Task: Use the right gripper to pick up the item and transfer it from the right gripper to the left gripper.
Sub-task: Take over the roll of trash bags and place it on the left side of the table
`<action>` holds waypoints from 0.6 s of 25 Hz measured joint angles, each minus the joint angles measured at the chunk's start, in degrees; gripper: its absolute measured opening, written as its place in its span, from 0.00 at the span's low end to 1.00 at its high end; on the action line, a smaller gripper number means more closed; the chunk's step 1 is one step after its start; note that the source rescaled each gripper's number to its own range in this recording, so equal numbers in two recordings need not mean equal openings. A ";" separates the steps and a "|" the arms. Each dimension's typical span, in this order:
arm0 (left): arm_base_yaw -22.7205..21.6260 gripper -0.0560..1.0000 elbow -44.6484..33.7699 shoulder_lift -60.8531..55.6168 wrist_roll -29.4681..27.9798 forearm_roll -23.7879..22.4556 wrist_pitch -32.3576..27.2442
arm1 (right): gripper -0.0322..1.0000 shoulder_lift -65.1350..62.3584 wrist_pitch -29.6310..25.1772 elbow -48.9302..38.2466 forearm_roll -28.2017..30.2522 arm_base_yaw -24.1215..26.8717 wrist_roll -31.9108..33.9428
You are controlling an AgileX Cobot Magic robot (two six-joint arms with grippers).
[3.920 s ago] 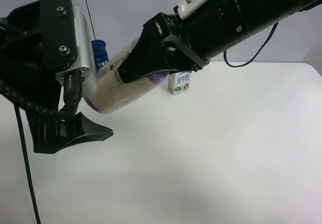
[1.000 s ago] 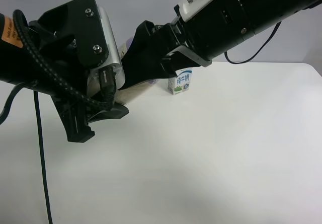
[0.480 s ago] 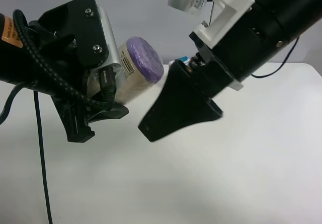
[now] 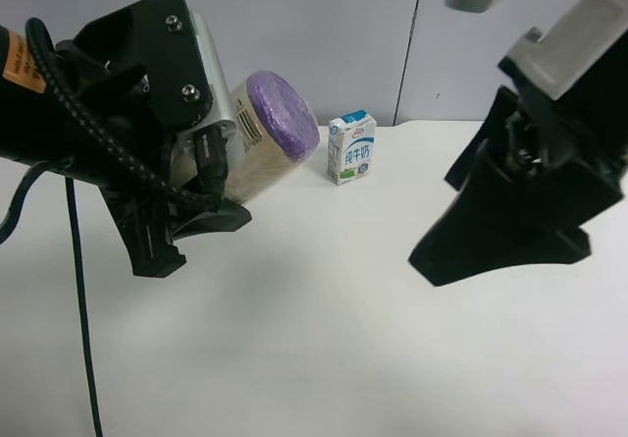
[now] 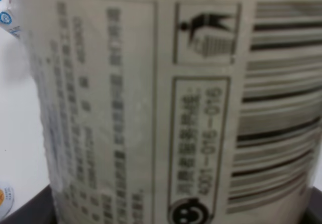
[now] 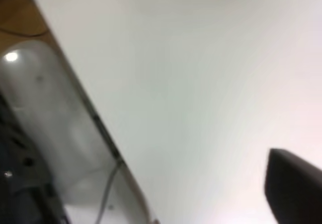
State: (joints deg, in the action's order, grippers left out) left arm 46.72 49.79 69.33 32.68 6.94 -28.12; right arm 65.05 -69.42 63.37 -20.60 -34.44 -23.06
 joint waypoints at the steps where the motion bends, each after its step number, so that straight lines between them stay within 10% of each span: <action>1: 0.00 0.06 0.00 0.00 -0.12 0.00 0.00 | 1.00 -1.38 0.00 0.00 1.79 0.00 1.25; 15: 0.00 0.06 0.00 0.00 -0.50 0.00 -0.05 | 1.00 -29.23 -0.26 -8.99 15.37 -0.19 18.41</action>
State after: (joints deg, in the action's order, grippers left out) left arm 46.72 49.79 69.33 32.18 6.94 -28.17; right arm 35.82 -69.68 54.38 -5.23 -34.64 -4.65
